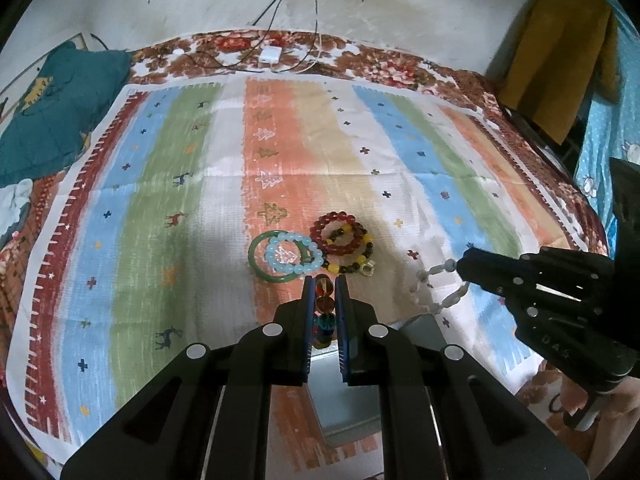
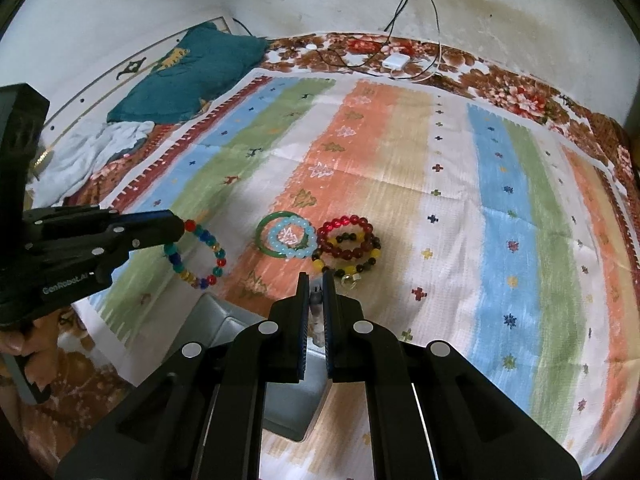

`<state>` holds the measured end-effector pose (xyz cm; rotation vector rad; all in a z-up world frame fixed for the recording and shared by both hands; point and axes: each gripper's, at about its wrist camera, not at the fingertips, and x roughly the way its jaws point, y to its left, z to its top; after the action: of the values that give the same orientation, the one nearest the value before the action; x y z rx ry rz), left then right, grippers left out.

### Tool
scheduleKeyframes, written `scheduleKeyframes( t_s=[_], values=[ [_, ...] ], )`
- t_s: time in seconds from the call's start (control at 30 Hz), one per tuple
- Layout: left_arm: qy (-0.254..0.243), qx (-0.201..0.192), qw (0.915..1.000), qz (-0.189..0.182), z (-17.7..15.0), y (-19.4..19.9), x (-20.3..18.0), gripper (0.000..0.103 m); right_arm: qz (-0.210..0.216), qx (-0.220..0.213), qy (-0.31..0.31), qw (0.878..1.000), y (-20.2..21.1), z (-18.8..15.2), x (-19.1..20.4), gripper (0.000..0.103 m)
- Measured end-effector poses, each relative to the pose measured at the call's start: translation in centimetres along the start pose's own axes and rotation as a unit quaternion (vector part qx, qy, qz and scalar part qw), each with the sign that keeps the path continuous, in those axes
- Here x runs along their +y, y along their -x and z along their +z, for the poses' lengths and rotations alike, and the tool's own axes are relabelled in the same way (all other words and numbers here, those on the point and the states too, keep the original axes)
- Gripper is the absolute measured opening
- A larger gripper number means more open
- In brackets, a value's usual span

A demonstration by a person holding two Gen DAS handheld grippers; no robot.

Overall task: Organize jewelry
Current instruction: 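Carry both bracelets to the tin box and open both tools to drop them in, then move both open tools back over the remaining bracelets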

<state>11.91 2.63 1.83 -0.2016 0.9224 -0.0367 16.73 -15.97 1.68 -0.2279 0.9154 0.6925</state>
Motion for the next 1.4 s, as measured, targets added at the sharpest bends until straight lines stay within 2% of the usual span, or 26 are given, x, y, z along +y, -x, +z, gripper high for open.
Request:
scheduleKeyframes(
  t_s=[0.3,0.63,0.7,0.73,0.77,0.83,0.97,1.13,1.27,1.4],
  values=[
    [-0.009,-0.01,0.9998,-0.016,-1.6,1.7,-1.0,0.009,0.014,0.003,0.006,1.0,0.9,-1.7,1.0,0.008],
    [-0.019,0.009,0.9997,-0.015,-3.1,1.2,-1.9,0.01,0.032,0.012,-0.012,0.999,0.8,-2.8,1.0,0.008],
    [-0.014,0.01,0.9998,-0.007,-3.1,0.9,-1.6,0.02,0.024,0.012,-0.02,0.999,0.6,-2.8,0.6,0.022],
    [-0.009,0.01,0.9999,0.0,-3.0,0.8,-1.3,0.032,0.017,0.008,-0.027,0.999,0.6,-2.7,0.2,0.045],
    [-0.003,0.008,0.9999,0.008,-2.8,0.7,-0.8,0.037,0.015,0.006,-0.033,0.999,0.5,-2.6,0.0,0.055],
    [0.007,0.008,0.9998,0.019,-2.7,0.5,-0.1,0.04,0.011,0.005,-0.047,0.999,0.4,-2.5,-0.6,0.055],
    [0.025,0.01,0.9992,0.03,-2.2,-0.1,1.2,0.056,0.008,0.012,-0.063,0.998,-0.6,-2.0,-1.6,0.058],
    [0.03,0.014,0.9988,0.037,-1.5,-1.1,1.8,0.068,-0.002,0.021,-0.071,0.997,-2.1,-1.1,-2.4,0.06],
    [0.034,0.015,0.9985,0.04,-0.9,-2.0,2.2,0.076,-0.006,0.025,-0.082,0.996,-3.1,-0.4,-3.1,0.066],
    [0.04,0.012,0.9985,0.037,-0.3,-2.8,2.6,0.081,0.0,0.028,-0.093,0.995,-3.9,0.0,-3.6,0.067]
  ],
)
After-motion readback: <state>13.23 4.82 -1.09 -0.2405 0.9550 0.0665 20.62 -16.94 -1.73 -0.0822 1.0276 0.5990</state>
